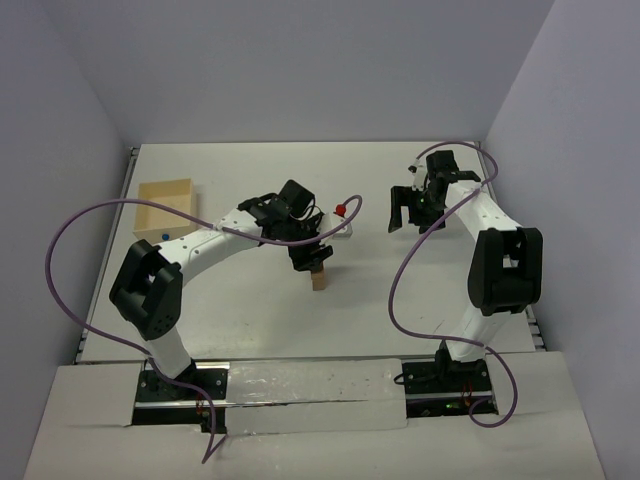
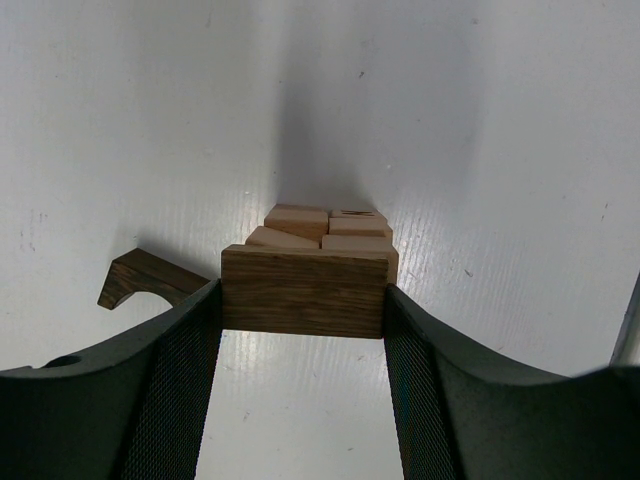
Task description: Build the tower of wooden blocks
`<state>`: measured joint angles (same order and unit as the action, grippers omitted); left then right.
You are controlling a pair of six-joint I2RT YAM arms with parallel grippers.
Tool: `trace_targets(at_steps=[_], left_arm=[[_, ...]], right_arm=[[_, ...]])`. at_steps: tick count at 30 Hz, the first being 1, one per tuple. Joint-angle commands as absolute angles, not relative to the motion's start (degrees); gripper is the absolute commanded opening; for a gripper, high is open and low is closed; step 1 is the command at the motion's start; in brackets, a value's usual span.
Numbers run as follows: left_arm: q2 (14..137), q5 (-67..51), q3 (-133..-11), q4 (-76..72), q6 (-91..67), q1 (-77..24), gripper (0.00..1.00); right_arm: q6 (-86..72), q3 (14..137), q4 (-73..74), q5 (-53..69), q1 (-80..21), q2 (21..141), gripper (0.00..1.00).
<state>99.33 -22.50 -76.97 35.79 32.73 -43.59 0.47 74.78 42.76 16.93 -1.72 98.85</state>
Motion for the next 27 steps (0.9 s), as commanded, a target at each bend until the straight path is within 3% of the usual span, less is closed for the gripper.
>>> trace_targets(at_steps=[1,7,11,14,27], left_arm=[[99.67,-22.94,-79.10,34.63,33.49,-44.12,0.54],[99.11,-22.94,-79.01,34.63,33.66,-44.12,0.75],[98.25,-23.03,-79.46,35.08,33.85,-44.12,0.84],[97.41,-23.14,-80.44,36.15,34.12,-44.12,0.99],[84.25,-25.53,-82.68,36.72,27.97,-38.65,0.99]], right_arm=[[0.09,76.64,41.75,16.26,-1.32,99.49,1.00],[0.09,76.64,41.75,16.35,-1.32,99.49,1.00],[0.09,76.64,41.74,16.43,-1.32,99.50,1.00],[0.09,76.73,41.68,16.52,-1.32,99.58,1.00],[0.94,76.63,41.71,18.07,-1.32,98.94,1.00]])
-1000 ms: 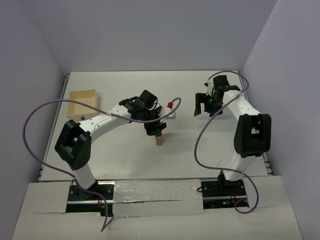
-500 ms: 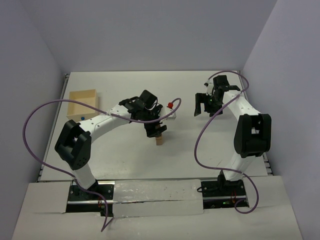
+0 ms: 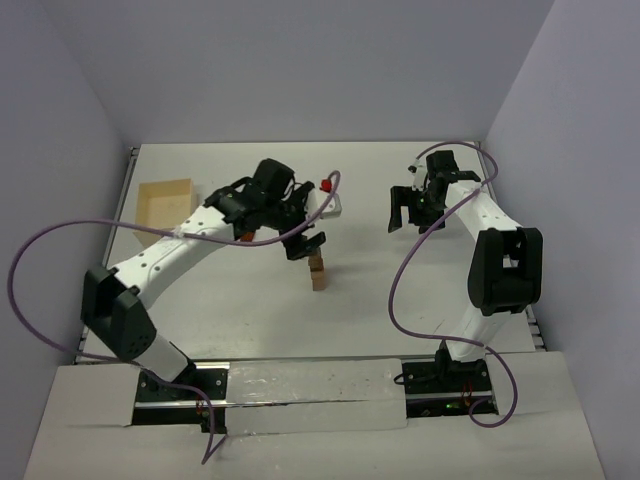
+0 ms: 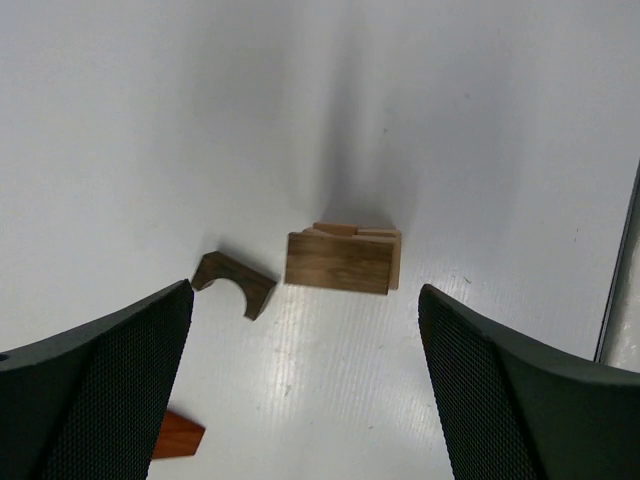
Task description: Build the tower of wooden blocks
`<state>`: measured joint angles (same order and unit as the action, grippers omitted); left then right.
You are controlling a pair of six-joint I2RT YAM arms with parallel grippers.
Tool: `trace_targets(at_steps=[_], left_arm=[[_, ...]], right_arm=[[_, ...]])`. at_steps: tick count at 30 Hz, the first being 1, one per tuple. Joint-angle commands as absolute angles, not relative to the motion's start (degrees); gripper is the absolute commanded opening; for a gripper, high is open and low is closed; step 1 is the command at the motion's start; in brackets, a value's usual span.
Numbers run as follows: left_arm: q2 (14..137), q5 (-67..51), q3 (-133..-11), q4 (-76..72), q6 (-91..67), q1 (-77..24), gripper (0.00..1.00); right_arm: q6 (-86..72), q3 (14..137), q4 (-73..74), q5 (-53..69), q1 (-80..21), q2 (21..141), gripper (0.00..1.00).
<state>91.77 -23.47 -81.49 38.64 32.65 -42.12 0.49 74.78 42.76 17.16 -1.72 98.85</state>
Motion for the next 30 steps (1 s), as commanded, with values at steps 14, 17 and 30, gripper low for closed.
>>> trace_targets(at_steps=[14,17,30], left_arm=[[80.72,-15.19,-68.47,28.89,4.84,-31.64,0.99],[81.13,-15.61,-66.18,26.59,2.29,-31.65,0.99],[90.47,-20.34,-66.71,23.60,-6.99,-31.64,0.99]], right_arm=[[1.58,81.36,43.27,20.88,-1.91,101.12,1.00],[1.57,81.73,43.59,20.30,-3.14,101.87,1.00],[1.13,78.79,42.54,18.99,-10.39,101.76,1.00]])
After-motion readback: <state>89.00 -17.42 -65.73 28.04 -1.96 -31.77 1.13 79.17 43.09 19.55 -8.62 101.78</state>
